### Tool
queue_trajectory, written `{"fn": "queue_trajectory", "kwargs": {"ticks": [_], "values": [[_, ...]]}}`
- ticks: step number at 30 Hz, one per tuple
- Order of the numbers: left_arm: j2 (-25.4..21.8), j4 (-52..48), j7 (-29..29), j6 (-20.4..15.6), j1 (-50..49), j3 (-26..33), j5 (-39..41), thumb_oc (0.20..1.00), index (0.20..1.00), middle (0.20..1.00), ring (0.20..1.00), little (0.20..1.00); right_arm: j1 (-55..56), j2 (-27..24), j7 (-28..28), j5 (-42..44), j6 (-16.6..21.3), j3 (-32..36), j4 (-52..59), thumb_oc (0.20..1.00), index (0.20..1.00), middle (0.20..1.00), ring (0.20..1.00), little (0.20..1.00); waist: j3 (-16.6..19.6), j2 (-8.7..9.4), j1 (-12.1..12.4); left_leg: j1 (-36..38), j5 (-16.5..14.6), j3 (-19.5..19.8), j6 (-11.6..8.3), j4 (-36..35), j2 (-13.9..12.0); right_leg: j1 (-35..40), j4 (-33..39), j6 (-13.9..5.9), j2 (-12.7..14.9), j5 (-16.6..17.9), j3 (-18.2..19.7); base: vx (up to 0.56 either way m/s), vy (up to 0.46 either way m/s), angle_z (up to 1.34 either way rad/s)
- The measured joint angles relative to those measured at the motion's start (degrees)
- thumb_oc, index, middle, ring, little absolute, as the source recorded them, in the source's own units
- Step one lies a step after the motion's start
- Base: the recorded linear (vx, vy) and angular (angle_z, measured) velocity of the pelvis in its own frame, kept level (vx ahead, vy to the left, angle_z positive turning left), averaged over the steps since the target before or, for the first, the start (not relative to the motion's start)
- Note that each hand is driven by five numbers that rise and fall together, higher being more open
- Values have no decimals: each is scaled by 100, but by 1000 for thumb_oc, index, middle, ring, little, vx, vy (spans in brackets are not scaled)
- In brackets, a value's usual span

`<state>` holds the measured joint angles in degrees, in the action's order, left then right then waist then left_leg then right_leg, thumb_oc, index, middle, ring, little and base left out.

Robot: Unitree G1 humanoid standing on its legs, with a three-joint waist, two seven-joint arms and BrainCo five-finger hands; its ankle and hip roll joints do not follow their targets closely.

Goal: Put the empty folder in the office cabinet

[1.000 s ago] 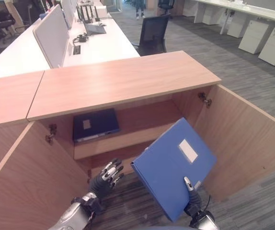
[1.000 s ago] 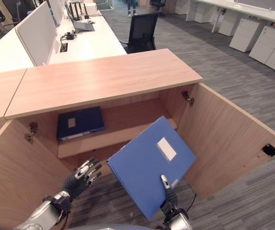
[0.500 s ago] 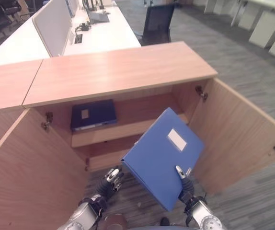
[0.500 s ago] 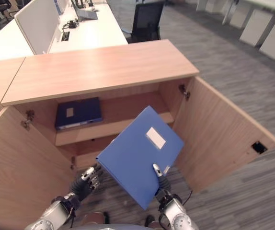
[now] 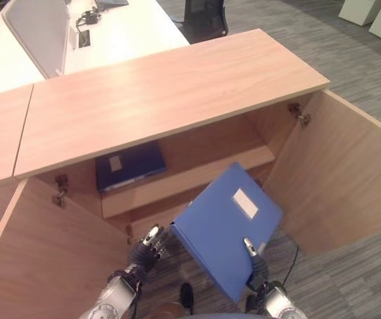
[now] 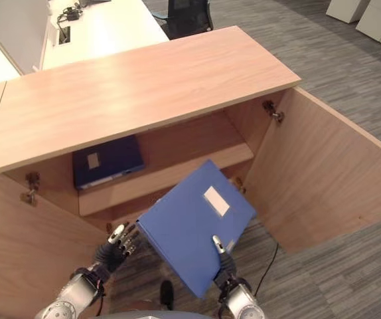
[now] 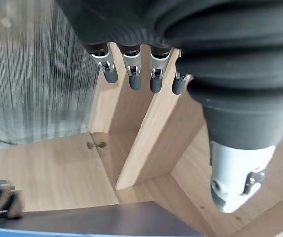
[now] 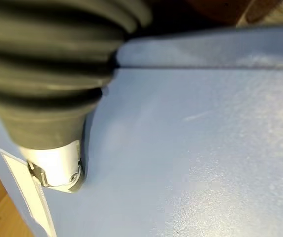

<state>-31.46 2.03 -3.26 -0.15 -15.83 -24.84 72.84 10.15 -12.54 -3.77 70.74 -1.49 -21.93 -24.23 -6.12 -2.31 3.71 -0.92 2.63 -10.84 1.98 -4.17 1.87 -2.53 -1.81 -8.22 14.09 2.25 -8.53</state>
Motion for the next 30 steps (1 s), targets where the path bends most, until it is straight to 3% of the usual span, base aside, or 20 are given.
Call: {"fn": "queue_trajectory", "kwargs": {"ticks": [2, 4, 7, 11, 12, 13, 15, 16, 19, 20, 21, 23, 25, 27, 30], "values": [[-80, 6, -8, -10, 29, 7, 35, 1000, 1000, 1000, 1000, 1000, -72, 1, -3, 2, -32, -29, 5, 200, 200, 200, 200, 200, -37, -68, -67, 6, -19, 11, 27, 32, 81, -284, -524, -8, 70, -64, 2, 54, 227, -10], [-171, 8, -4, -14, 40, -89, 42, 1000, 1000, 1000, 1000, 1000, -180, -49, -3, 10, -34, -63, 43, 200, 200, 200, 200, 200, -128, -219, -133, 14, -111, 0, 150, 48, 94, -797, -1507, -9, 169, -119, 10, 28, 160, -12], [-394, 30, -1, -3, 5, -333, 76, 1000, 1000, 1000, 1000, 1000, -218, -140, 0, 9, -37, -85, 206, 200, 200, 200, 200, 200, -272, -246, -203, 17, -172, -96, 237, 74, 186, -1264, -2223, -14, 450, -149, -74, 50, 21, -11], [-455, 57, 21, -64, 34, -372, 112, 1000, 1000, 1000, 1000, 1000, -332, -287, -10, 8, -45, -324, 385, 200, 200, 200, 200, 200, -649, -191, -202, -173, -228, -77, 243, 224, 82, -1490, -1427, -41, 344, -231, -158, 36, -130, -8], [-414, 133, 32, -128, 47, -415, 178, 1000, 1000, 1000, 1000, 1000, -373, -307, -5, 17, -30, -378, 620, 200, 200, 200, 200, 200, -836, -79, -302, -425, -222, 36, 175, 401, 32, -1661, -874, -115, 172, -137, -59, 71, -185, 24], [-335, 254, 34, -139, 35, -419, 263, 1000, 1000, 1000, 1000, 1000, -420, -312, -4, 19, -24, -454, 637, 200, 200, 200, 200, 200, -884, 17, -304, -481, -280, 42, 95, 471, 25, -1779, -856, -152, 156, -110, -129, 102, -260, 32], [-239, 491, 16, -145, 61, -406, 349, 1000, 1000, 1000, 1000, 1000, -428, -221, -4, 18, -1, -481, 673, 200, 200, 200, 200, 200, -936, 219, -374, -625, -358, 199, -13, 660, 45, -1645, -608, -8, 105, -22, -211, 75, -175, 51], [-208, 494, 15, -168, 22, -432, 441, 1000, 1000, 1000, 1000, 1000, -427, -223, 9, 18, 42, -506, 670, 200, 200, 200, 200, 200, -948, 342, -297, -653, -423, 338, -122, 756, 39, -1543, -565, 92, 100, 245, -275, 90, -299, 72], [-126, 407, 25, -195, -66, -430, 554, 1000, 1000, 1000, 1000, 1000, -609, -460, 35, -15, 180, -577, 763, 200, 200, 200, 200, 200, -968, 183, -230, -932, -492, 584, -335, 981, -281, -1527, -628, 273, -162, 319, -559, 2, -225, 40], [-56, 438, 23, -250, -39, -464, 553, 1000, 1000, 1000, 1000, 1000, -678, -596, 75, -25, 270, -652, 910, 200, 200, 200, 200, 200, -957, 141, -265, -1110, -503, 680, -392, 1185, -351, -1527, -611, 341, -214, 270, -718, -74, -258, 75], [120, 482, 9, -301, 173, -539, 555, 1000, 1000, 1000, 1000, 1000, -1082, -1001, 161, -138, 397, -687, 1230, 200, 200, 200, 200, 200, -995, 31, -331, -1596, -457, 823, -517, 1642, -519, -1710, -883, 562, -270, 81, -1057, -32, -139, 111], [210, 520, -11, -288, 581, -740, 553, 1000, 1000, 1000, 1000, 1000, -1578, -1187, 268, -259, 574, -505, 1358, 200, 200, 200, 200, 200, -1042, 21, -330, -2076, -293, 473, -456, 2154, -619, -1912, -1225, 748, -148, -202, -1390, 23, -13, 106], [206, 458, -33, -288, 578, -793, 551, 1000, 1000, 1000, 1000, 1000, -2058, -1110, 393, -289, 750, -376, 1372, 200, 200, 200, 200, 200, -1054, 39, -256, -2033, -575, 82, -134, 2150, -763, -2164, -1722, 856, -158, -493, -1386, 41, 36, 20], [172, 474, -112, -272, 582, -764, 530, 1000, 1000, 1000, 1000, 1000, -2460, -936, 581, -267, 904, -179, 1729, 200, 200, 200, 200, 200, -1079, 92, -256, -2084, -673, -56, -218, 2076, -721, -2513, -2259, 831, -1, -776, -1290, 36, 29, -4], [187, 519, -171, -238, 645, -677, 406, 1000, 1000, 1000, 1000, 1000, -2668, -936, 821, -334, 1015, -179, 1769, 200, 200, 200, 200, 200, -1116, 38, -267, -2344, -737, -50, -295, 2280, -711, -2779, -2692, 789, 122, -941, -1236, 42, -11, 6]]}}
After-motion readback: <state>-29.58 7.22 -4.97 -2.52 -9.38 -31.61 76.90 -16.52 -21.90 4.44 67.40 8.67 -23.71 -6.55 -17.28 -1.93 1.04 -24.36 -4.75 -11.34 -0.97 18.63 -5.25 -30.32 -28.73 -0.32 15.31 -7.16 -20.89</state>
